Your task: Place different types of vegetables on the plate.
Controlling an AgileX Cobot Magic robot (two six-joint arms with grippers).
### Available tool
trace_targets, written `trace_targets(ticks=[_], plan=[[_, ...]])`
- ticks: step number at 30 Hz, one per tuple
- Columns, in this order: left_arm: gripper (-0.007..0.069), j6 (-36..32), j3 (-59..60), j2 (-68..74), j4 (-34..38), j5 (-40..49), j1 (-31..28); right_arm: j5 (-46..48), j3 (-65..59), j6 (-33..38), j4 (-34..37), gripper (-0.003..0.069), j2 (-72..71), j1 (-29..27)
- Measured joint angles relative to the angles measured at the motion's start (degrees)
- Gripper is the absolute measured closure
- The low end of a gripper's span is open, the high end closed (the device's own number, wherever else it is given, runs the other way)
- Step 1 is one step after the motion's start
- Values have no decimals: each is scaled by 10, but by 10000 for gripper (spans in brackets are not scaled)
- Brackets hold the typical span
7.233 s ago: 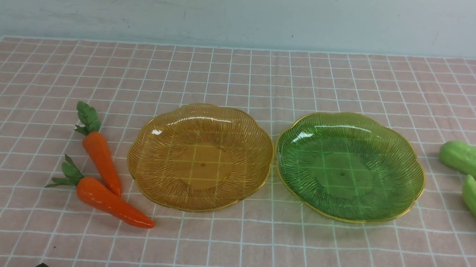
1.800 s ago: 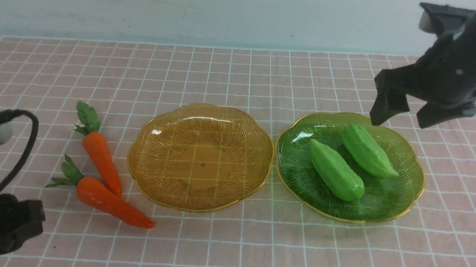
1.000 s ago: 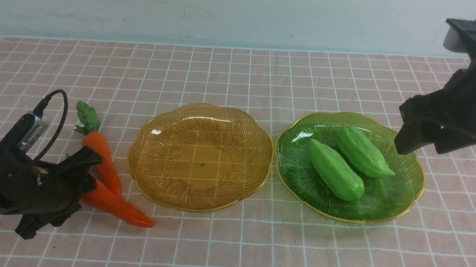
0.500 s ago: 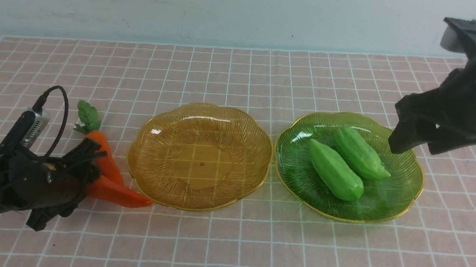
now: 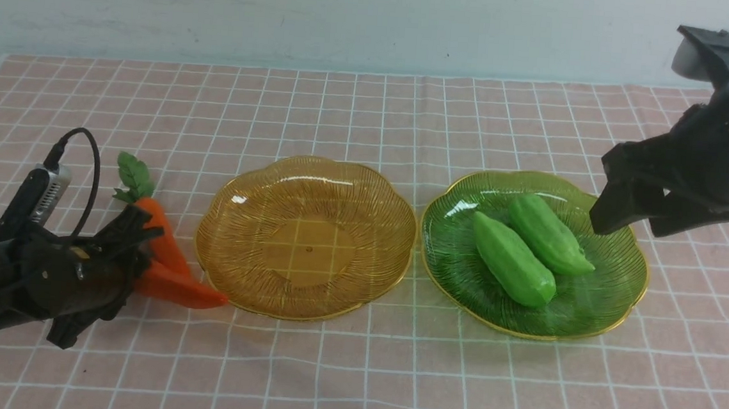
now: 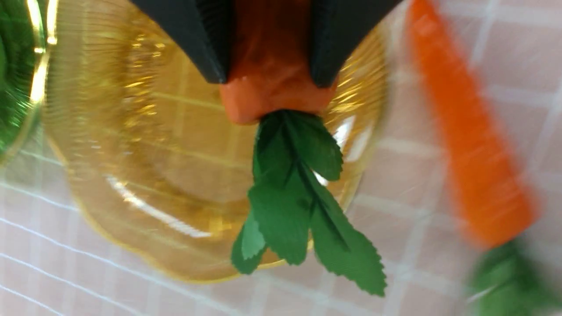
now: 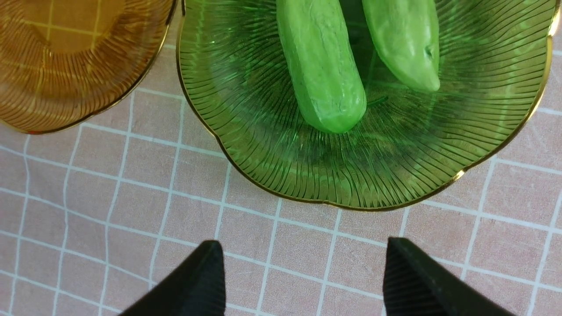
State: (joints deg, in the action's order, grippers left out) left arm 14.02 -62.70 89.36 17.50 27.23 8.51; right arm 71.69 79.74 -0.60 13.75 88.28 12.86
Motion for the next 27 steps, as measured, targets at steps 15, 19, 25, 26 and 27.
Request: trace_targets(ticks=[15,19,25,26,27], plan=[[339,-62,-228,222,11,98,50,0,0,6,0,216,0,0],[204,-55,-233,225,5,98,39,0,0,12,0,216,0,0],[110,11,-236,219,-50,148,-64,0,0,16,0,216,0,0],[110,28,-236,221,-59,168,-77,0,0,16,0,216,0,0],[110,43,-236,226,-65,180,-91,0,0,16,0,216,0,0]])
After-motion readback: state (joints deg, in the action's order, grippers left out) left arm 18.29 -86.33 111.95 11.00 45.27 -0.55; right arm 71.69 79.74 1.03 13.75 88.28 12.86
